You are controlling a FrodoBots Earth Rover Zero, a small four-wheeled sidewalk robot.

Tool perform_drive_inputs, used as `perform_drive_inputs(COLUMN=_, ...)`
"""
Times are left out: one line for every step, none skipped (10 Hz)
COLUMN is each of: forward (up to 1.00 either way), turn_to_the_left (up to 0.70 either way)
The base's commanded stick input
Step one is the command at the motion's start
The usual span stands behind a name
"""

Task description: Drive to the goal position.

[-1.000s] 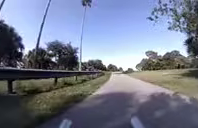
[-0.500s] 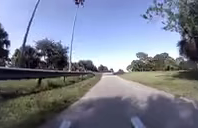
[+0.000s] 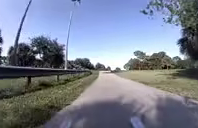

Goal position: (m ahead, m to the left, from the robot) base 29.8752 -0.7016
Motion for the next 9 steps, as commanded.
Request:
perform_drive_inputs(forward=0.85, turn_to_the_left=0.00)
perform_drive_inputs(forward=0.85, turn_to_the_left=0.00)
perform_drive_inputs(forward=0.85, turn_to_the_left=0.00)
perform_drive_inputs(forward=0.85, turn_to_the_left=0.00)
perform_drive_inputs(forward=0.85, turn_to_the_left=0.00)
perform_drive_inputs(forward=0.85, turn_to_the_left=0.00)
perform_drive_inputs(forward=0.85, turn_to_the_left=0.00)
perform_drive_inputs(forward=0.85, turn_to_the_left=0.00)
perform_drive_inputs(forward=0.85, turn_to_the_left=0.00)
